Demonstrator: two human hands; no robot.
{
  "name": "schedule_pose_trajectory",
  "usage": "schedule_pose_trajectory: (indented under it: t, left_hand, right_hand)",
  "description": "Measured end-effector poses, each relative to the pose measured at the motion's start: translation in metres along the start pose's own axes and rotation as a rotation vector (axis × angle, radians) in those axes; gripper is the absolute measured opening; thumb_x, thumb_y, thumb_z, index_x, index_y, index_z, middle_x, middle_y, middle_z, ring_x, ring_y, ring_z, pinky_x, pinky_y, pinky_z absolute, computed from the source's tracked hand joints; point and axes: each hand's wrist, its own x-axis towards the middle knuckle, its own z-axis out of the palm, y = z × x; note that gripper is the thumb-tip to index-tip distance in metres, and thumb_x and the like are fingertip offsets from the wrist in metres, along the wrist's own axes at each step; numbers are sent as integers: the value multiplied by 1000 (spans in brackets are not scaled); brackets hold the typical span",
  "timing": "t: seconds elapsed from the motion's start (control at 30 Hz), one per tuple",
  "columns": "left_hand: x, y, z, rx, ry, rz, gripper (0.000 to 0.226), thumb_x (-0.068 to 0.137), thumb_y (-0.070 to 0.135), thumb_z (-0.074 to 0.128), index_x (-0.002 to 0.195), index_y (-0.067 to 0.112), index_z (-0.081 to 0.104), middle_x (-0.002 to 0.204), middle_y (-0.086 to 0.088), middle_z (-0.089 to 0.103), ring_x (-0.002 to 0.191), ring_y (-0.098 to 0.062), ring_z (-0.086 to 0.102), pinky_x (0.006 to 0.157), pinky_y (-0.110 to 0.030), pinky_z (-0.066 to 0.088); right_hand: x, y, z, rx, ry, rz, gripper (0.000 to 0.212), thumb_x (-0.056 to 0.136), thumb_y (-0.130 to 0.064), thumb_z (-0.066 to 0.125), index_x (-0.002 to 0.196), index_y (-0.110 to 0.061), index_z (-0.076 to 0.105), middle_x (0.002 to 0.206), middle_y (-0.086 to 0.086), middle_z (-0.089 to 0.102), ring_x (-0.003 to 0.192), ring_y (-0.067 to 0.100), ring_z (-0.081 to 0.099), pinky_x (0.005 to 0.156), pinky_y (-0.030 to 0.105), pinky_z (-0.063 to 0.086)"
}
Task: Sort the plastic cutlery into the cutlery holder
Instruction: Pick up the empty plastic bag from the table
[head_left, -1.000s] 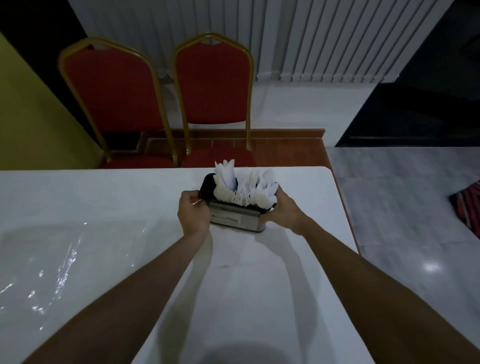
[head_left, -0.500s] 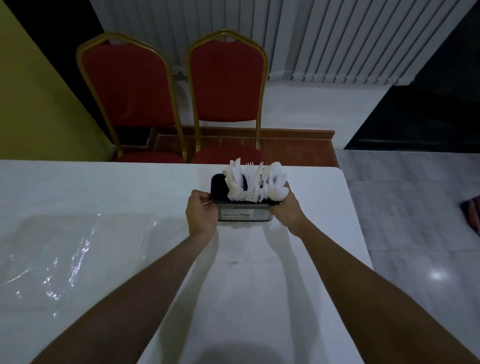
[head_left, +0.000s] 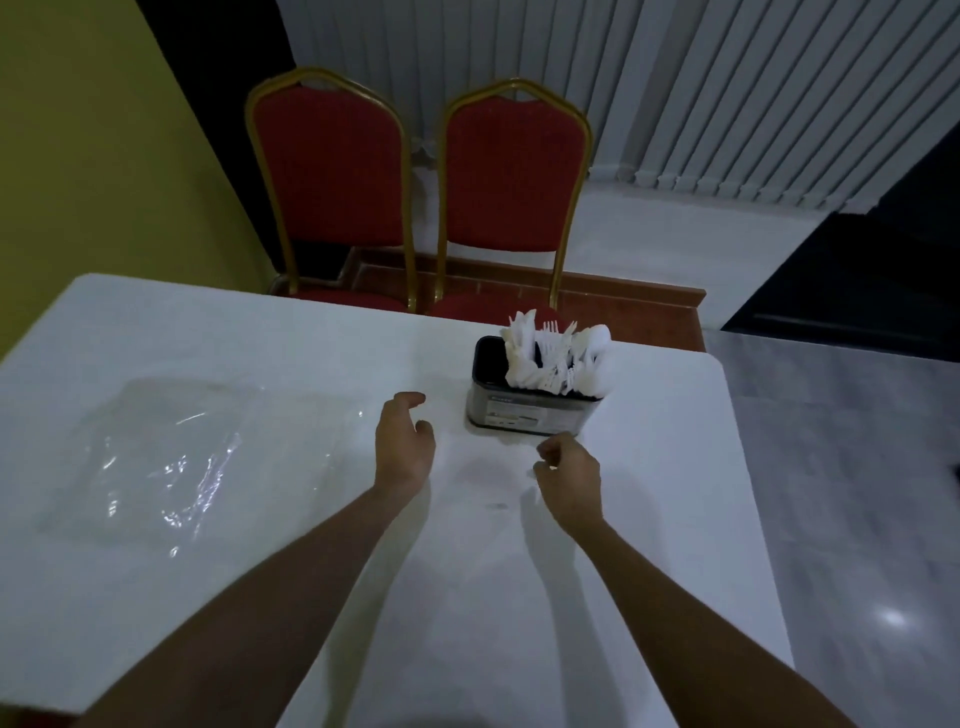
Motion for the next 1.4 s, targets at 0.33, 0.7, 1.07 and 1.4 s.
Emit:
schedule_pose_trajectory:
  t: [0.33,0.7,1.07,1.4]
  left_hand:
    - [-31,-117,-63,495,91,-113,59,90,18,56,143,2,34,150,-26,27,141,-48,14,113,-56,16]
    - [-69,-209,-102,739,-229,-53,70,84,70,23,146,48,-1,158,-5,-20,141,-46,-17,110,-63,1]
    - [-79,-242,-141,476,-76,189,38,91,50,40,113,25,58,148,-6,40,144,-28,21,112,-57,25]
    - [-60,-226,-142,639,107,49,28,89,32,54,114,19,59,114,-8,56,102,-32,56,78,-42,49]
  right_hand:
    - [-22,-56,73,-269,-367,-481,31,89,-6,53,118,-16,61,119,3,63,113,19,54,93,26,42]
    - [-29,-106,167,-441,-522,-625,39,91,-8,51,128,-18,56,132,3,57,120,22,49,98,36,45]
    - [-33,-89,184,-666,-326,-333,59,90,-39,61,135,-11,36,139,10,37,124,31,37,93,43,44]
    - [-22,-79,172,-310,-447,-73,33,78,-10,75,66,-18,45,73,-1,54,71,19,55,58,22,44]
